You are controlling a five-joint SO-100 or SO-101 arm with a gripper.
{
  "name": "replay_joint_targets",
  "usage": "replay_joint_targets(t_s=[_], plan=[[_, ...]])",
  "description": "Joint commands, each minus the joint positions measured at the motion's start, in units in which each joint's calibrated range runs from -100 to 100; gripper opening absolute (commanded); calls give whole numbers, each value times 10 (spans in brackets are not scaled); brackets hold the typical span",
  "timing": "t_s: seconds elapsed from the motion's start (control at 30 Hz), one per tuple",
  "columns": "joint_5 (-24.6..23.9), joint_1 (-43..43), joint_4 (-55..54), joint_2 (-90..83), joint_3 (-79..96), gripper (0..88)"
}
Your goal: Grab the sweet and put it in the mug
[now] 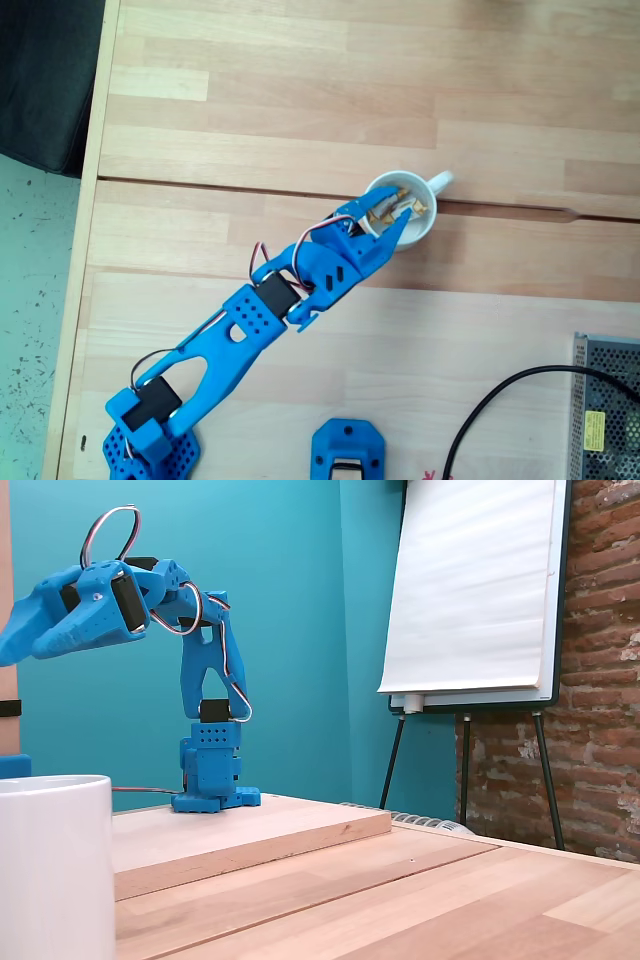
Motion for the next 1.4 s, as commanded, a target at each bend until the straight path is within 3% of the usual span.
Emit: replay_joint_targets(t_s=[0.0, 0.27, 1.1, 1.37], plan=[[-4, 5, -12, -18, -36, 122], [-11, -6, 3, -150, 76, 155], [-26, -292, 18, -949, 1081, 165], [-28, -342, 26, -1032, 1141, 156]])
